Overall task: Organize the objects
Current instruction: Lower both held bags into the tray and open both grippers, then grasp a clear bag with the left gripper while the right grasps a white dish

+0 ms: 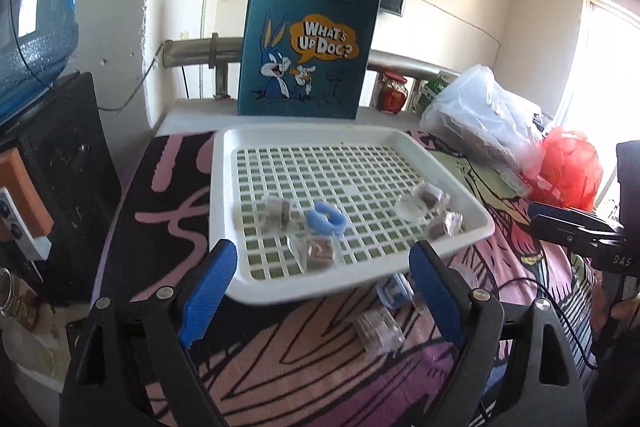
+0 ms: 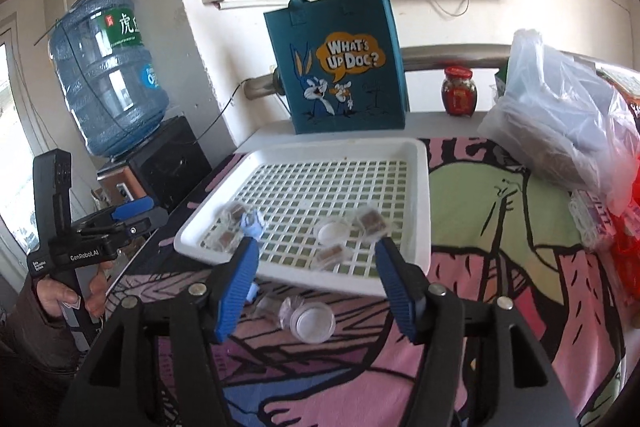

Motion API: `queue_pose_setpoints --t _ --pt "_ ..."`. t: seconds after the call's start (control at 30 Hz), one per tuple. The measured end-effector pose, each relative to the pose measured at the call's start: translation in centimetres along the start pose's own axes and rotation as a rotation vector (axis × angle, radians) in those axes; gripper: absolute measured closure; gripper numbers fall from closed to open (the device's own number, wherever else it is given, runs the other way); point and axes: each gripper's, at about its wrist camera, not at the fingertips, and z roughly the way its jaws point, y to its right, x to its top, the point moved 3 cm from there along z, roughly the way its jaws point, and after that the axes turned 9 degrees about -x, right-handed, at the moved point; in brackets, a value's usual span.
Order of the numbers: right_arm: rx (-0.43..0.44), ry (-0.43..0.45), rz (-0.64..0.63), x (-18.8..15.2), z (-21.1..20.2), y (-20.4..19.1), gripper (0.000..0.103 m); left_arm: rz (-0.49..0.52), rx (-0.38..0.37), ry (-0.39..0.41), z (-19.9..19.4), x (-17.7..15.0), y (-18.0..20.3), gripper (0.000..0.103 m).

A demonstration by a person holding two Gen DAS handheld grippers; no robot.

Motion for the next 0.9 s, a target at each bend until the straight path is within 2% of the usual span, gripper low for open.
queue_pose_setpoints --t 0.17,0.23,0.37,0.47,0.6,0.63,0.67,0.7,0.8,0.9 --pt "-0.036 -0.112 -0.077 -3.1 2.8 -1.0 0.043 0.017 0.005 -0.116 2.0 -3.5 1.1 0.015" --pt "-0.04 -0.152 -0.112 -3.9 3.9 -1.6 0.043 0.027 0.013 -0.155 3.0 -4.4 1.5 0.015" --pt "-0.106 -0.221 -0.191 -5.3 6.1 -2.4 0.045 0.041 0.026 -0.209 4.7 -5.2 2.3 0.018" --pt "-0.125 -0.236 -0.219 -5.4 7.3 -2.7 0.052 0.045 0.025 -0.239 5.8 -5.3 2.6 0.031" --pt "-0.136 -0.222 -0.225 -5.0 8.0 -2.7 0.052 0.052 0.033 -0.246 6.3 -5.2 2.9 0.049" --pt "-0.133 -0.214 -0.229 -5.0 8.0 -2.8 0.053 0.059 0.039 -0.245 6.3 -5.2 3.1 0.058" --pt "-0.125 -0.209 -0.234 -5.1 8.0 -2.9 0.059 0.062 0.035 -0.244 6.2 -5.2 3.1 0.062" --pt "-0.114 -0.206 -0.238 -5.1 7.9 -3.1 0.064 0.059 0.03 -0.243 6.1 -5.2 3.1 0.074" --pt "-0.093 -0.199 -0.243 -5.4 7.4 -3.5 0.064 0.04 0.011 -0.232 5.8 -5.3 2.9 0.075" --pt "-0.078 -0.152 -0.219 -5.3 6.1 -3.4 0.064 0.049 0.014 -0.198 4.7 -5.3 3.1 0.075"
